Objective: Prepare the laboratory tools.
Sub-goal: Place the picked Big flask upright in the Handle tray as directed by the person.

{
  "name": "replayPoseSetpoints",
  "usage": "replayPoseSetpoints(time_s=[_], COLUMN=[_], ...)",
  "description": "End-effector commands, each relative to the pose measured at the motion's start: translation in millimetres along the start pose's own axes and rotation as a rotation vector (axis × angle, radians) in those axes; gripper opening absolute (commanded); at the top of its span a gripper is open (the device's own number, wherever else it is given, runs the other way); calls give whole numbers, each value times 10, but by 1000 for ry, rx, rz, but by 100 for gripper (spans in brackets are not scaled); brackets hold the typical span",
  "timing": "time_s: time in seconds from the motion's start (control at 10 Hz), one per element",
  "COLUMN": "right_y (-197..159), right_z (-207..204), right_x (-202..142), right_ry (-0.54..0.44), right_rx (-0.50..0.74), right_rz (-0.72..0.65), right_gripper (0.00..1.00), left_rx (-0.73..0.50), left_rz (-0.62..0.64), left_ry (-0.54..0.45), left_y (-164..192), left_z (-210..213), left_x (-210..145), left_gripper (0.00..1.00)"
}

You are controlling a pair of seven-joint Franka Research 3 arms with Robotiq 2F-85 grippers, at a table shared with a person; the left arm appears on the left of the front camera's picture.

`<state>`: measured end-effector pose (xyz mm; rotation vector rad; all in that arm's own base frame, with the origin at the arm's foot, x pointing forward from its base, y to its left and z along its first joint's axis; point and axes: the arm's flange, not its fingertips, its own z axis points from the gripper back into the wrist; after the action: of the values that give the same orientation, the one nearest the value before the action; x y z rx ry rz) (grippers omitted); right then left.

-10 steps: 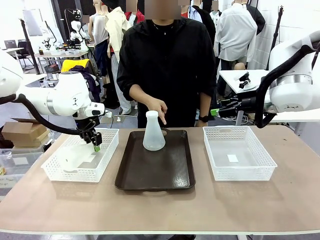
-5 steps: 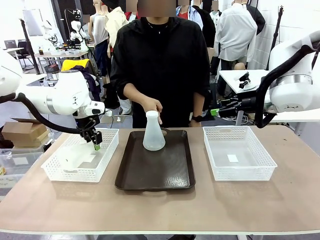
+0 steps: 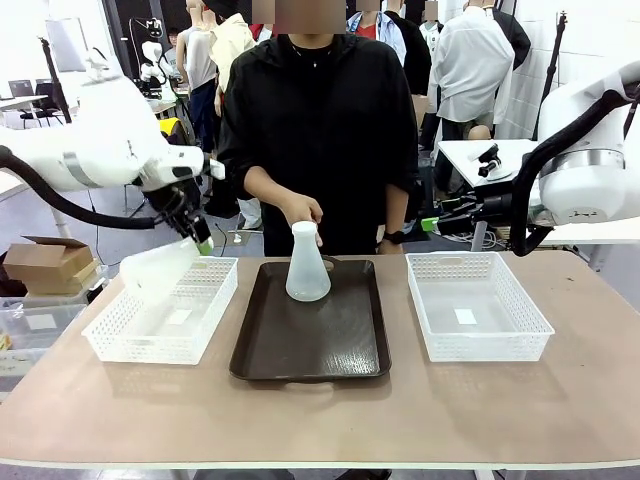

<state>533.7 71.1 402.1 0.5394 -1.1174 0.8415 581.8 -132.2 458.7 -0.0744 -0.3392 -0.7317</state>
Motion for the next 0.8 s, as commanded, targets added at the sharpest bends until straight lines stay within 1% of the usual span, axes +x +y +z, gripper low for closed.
replayPoseSetpoints(time_s=[0.0,0.2,0.3,0.4,0.5,0.6,0.7], right_y=[-5,-5,-5,-5,-5,-5,-5], right_z=[-2,-2,-2,-2,-2,-2,-2], right_x=[10,10,10,10,10,10,10], right_ry=[12,12,12,12,12,12,12], right_rx=[0,0,0,0,0,0,0], right_rz=[-4,-4,-4,-4,-4,-4,-4], right_gripper=[100,100,100,100,100,100,100], left_rx=[-160,-320,-404,-470,-547,-621,-735], left_rz=[-187,-471,-583,-686,-779,-823,-881], left_ry=[-269,-540,-679,-771,-845,-906,-979], left_y=[-118,-240,-290,-314,-303,-312,-311], left_z=[375,643,745,815,728,612,477], left_x=[-288,-348,-379,-395,-342,-274,-252], left_gripper=[0,0,0,0,0,0,0])
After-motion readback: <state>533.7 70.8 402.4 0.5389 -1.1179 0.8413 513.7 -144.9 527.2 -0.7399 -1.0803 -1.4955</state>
